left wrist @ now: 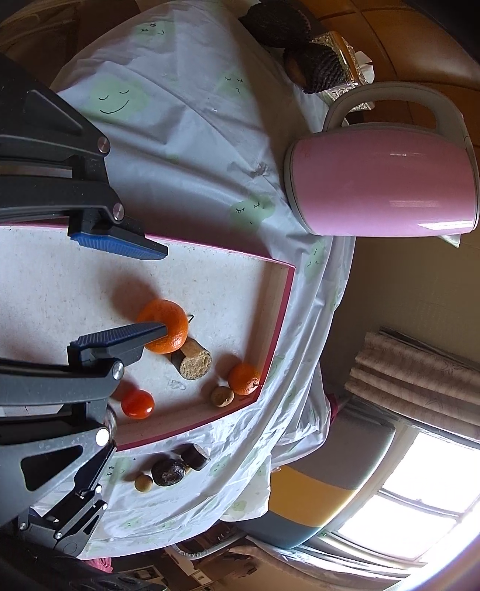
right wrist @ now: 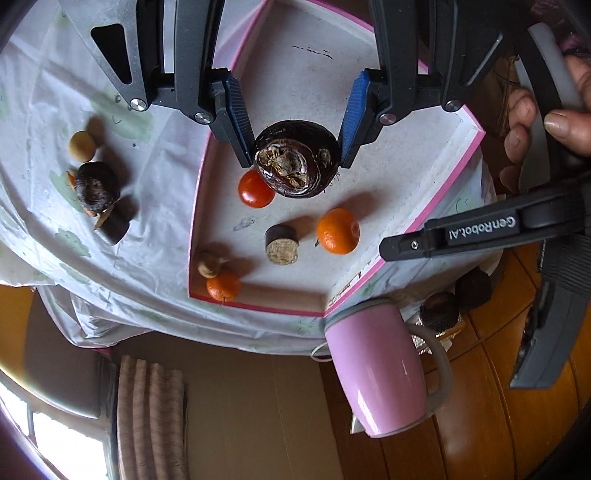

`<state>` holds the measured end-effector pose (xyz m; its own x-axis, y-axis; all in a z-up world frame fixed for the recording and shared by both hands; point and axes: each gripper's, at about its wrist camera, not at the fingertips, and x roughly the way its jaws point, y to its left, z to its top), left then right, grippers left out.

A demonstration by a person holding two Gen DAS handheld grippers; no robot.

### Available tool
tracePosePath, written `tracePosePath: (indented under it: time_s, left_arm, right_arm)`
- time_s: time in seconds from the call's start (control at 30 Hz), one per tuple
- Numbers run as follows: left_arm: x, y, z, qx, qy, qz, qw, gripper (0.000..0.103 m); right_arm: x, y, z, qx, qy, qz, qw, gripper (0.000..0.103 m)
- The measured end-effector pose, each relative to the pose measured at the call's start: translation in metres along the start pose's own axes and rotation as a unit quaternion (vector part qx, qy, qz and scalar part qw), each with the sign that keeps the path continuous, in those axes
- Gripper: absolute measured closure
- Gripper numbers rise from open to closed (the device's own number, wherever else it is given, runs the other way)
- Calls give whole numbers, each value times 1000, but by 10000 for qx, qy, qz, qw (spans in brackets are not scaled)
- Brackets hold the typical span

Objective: Organize fruits
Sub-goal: 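Lower the held water chestnut into the tray and open the right gripper, then grasp the tan round fruit with the right gripper while the left gripper approaches a large water chestnut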

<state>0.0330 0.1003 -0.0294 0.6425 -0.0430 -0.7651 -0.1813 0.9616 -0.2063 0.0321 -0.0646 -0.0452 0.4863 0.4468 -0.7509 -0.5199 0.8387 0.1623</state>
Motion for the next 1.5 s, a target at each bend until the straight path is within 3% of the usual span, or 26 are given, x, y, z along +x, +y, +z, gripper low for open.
tracePosePath:
  time_s: [0.37, 0.73, 1.2, 1.33, 1.5]
  left_arm:
    - [-3, -15, -2, 263, -23, -56, 9996, 68]
    - [-5, -31, -4, 485, -3, -142, 9987, 68]
    - [0, -63, -9, 939, 104, -393, 9948, 68]
    - [2, -77, -10, 1098, 136, -475, 9927, 68]
    - [4, -92, -9, 1260, 169, -590, 9901, 68]
  right_arm:
    - [-14, -15, 0, 306, -235, -86, 9992, 53]
    - [-36, -51, -8, 867, -489, -459, 9940, 53]
    - [-52, -130, -39, 1796, -476, -1256, 9745, 53]
    - [-50, -142, -41, 1849, -453, -1355, 9723, 59]
    - [-41, -149, -34, 1773, -411, -1386, 9735, 60]
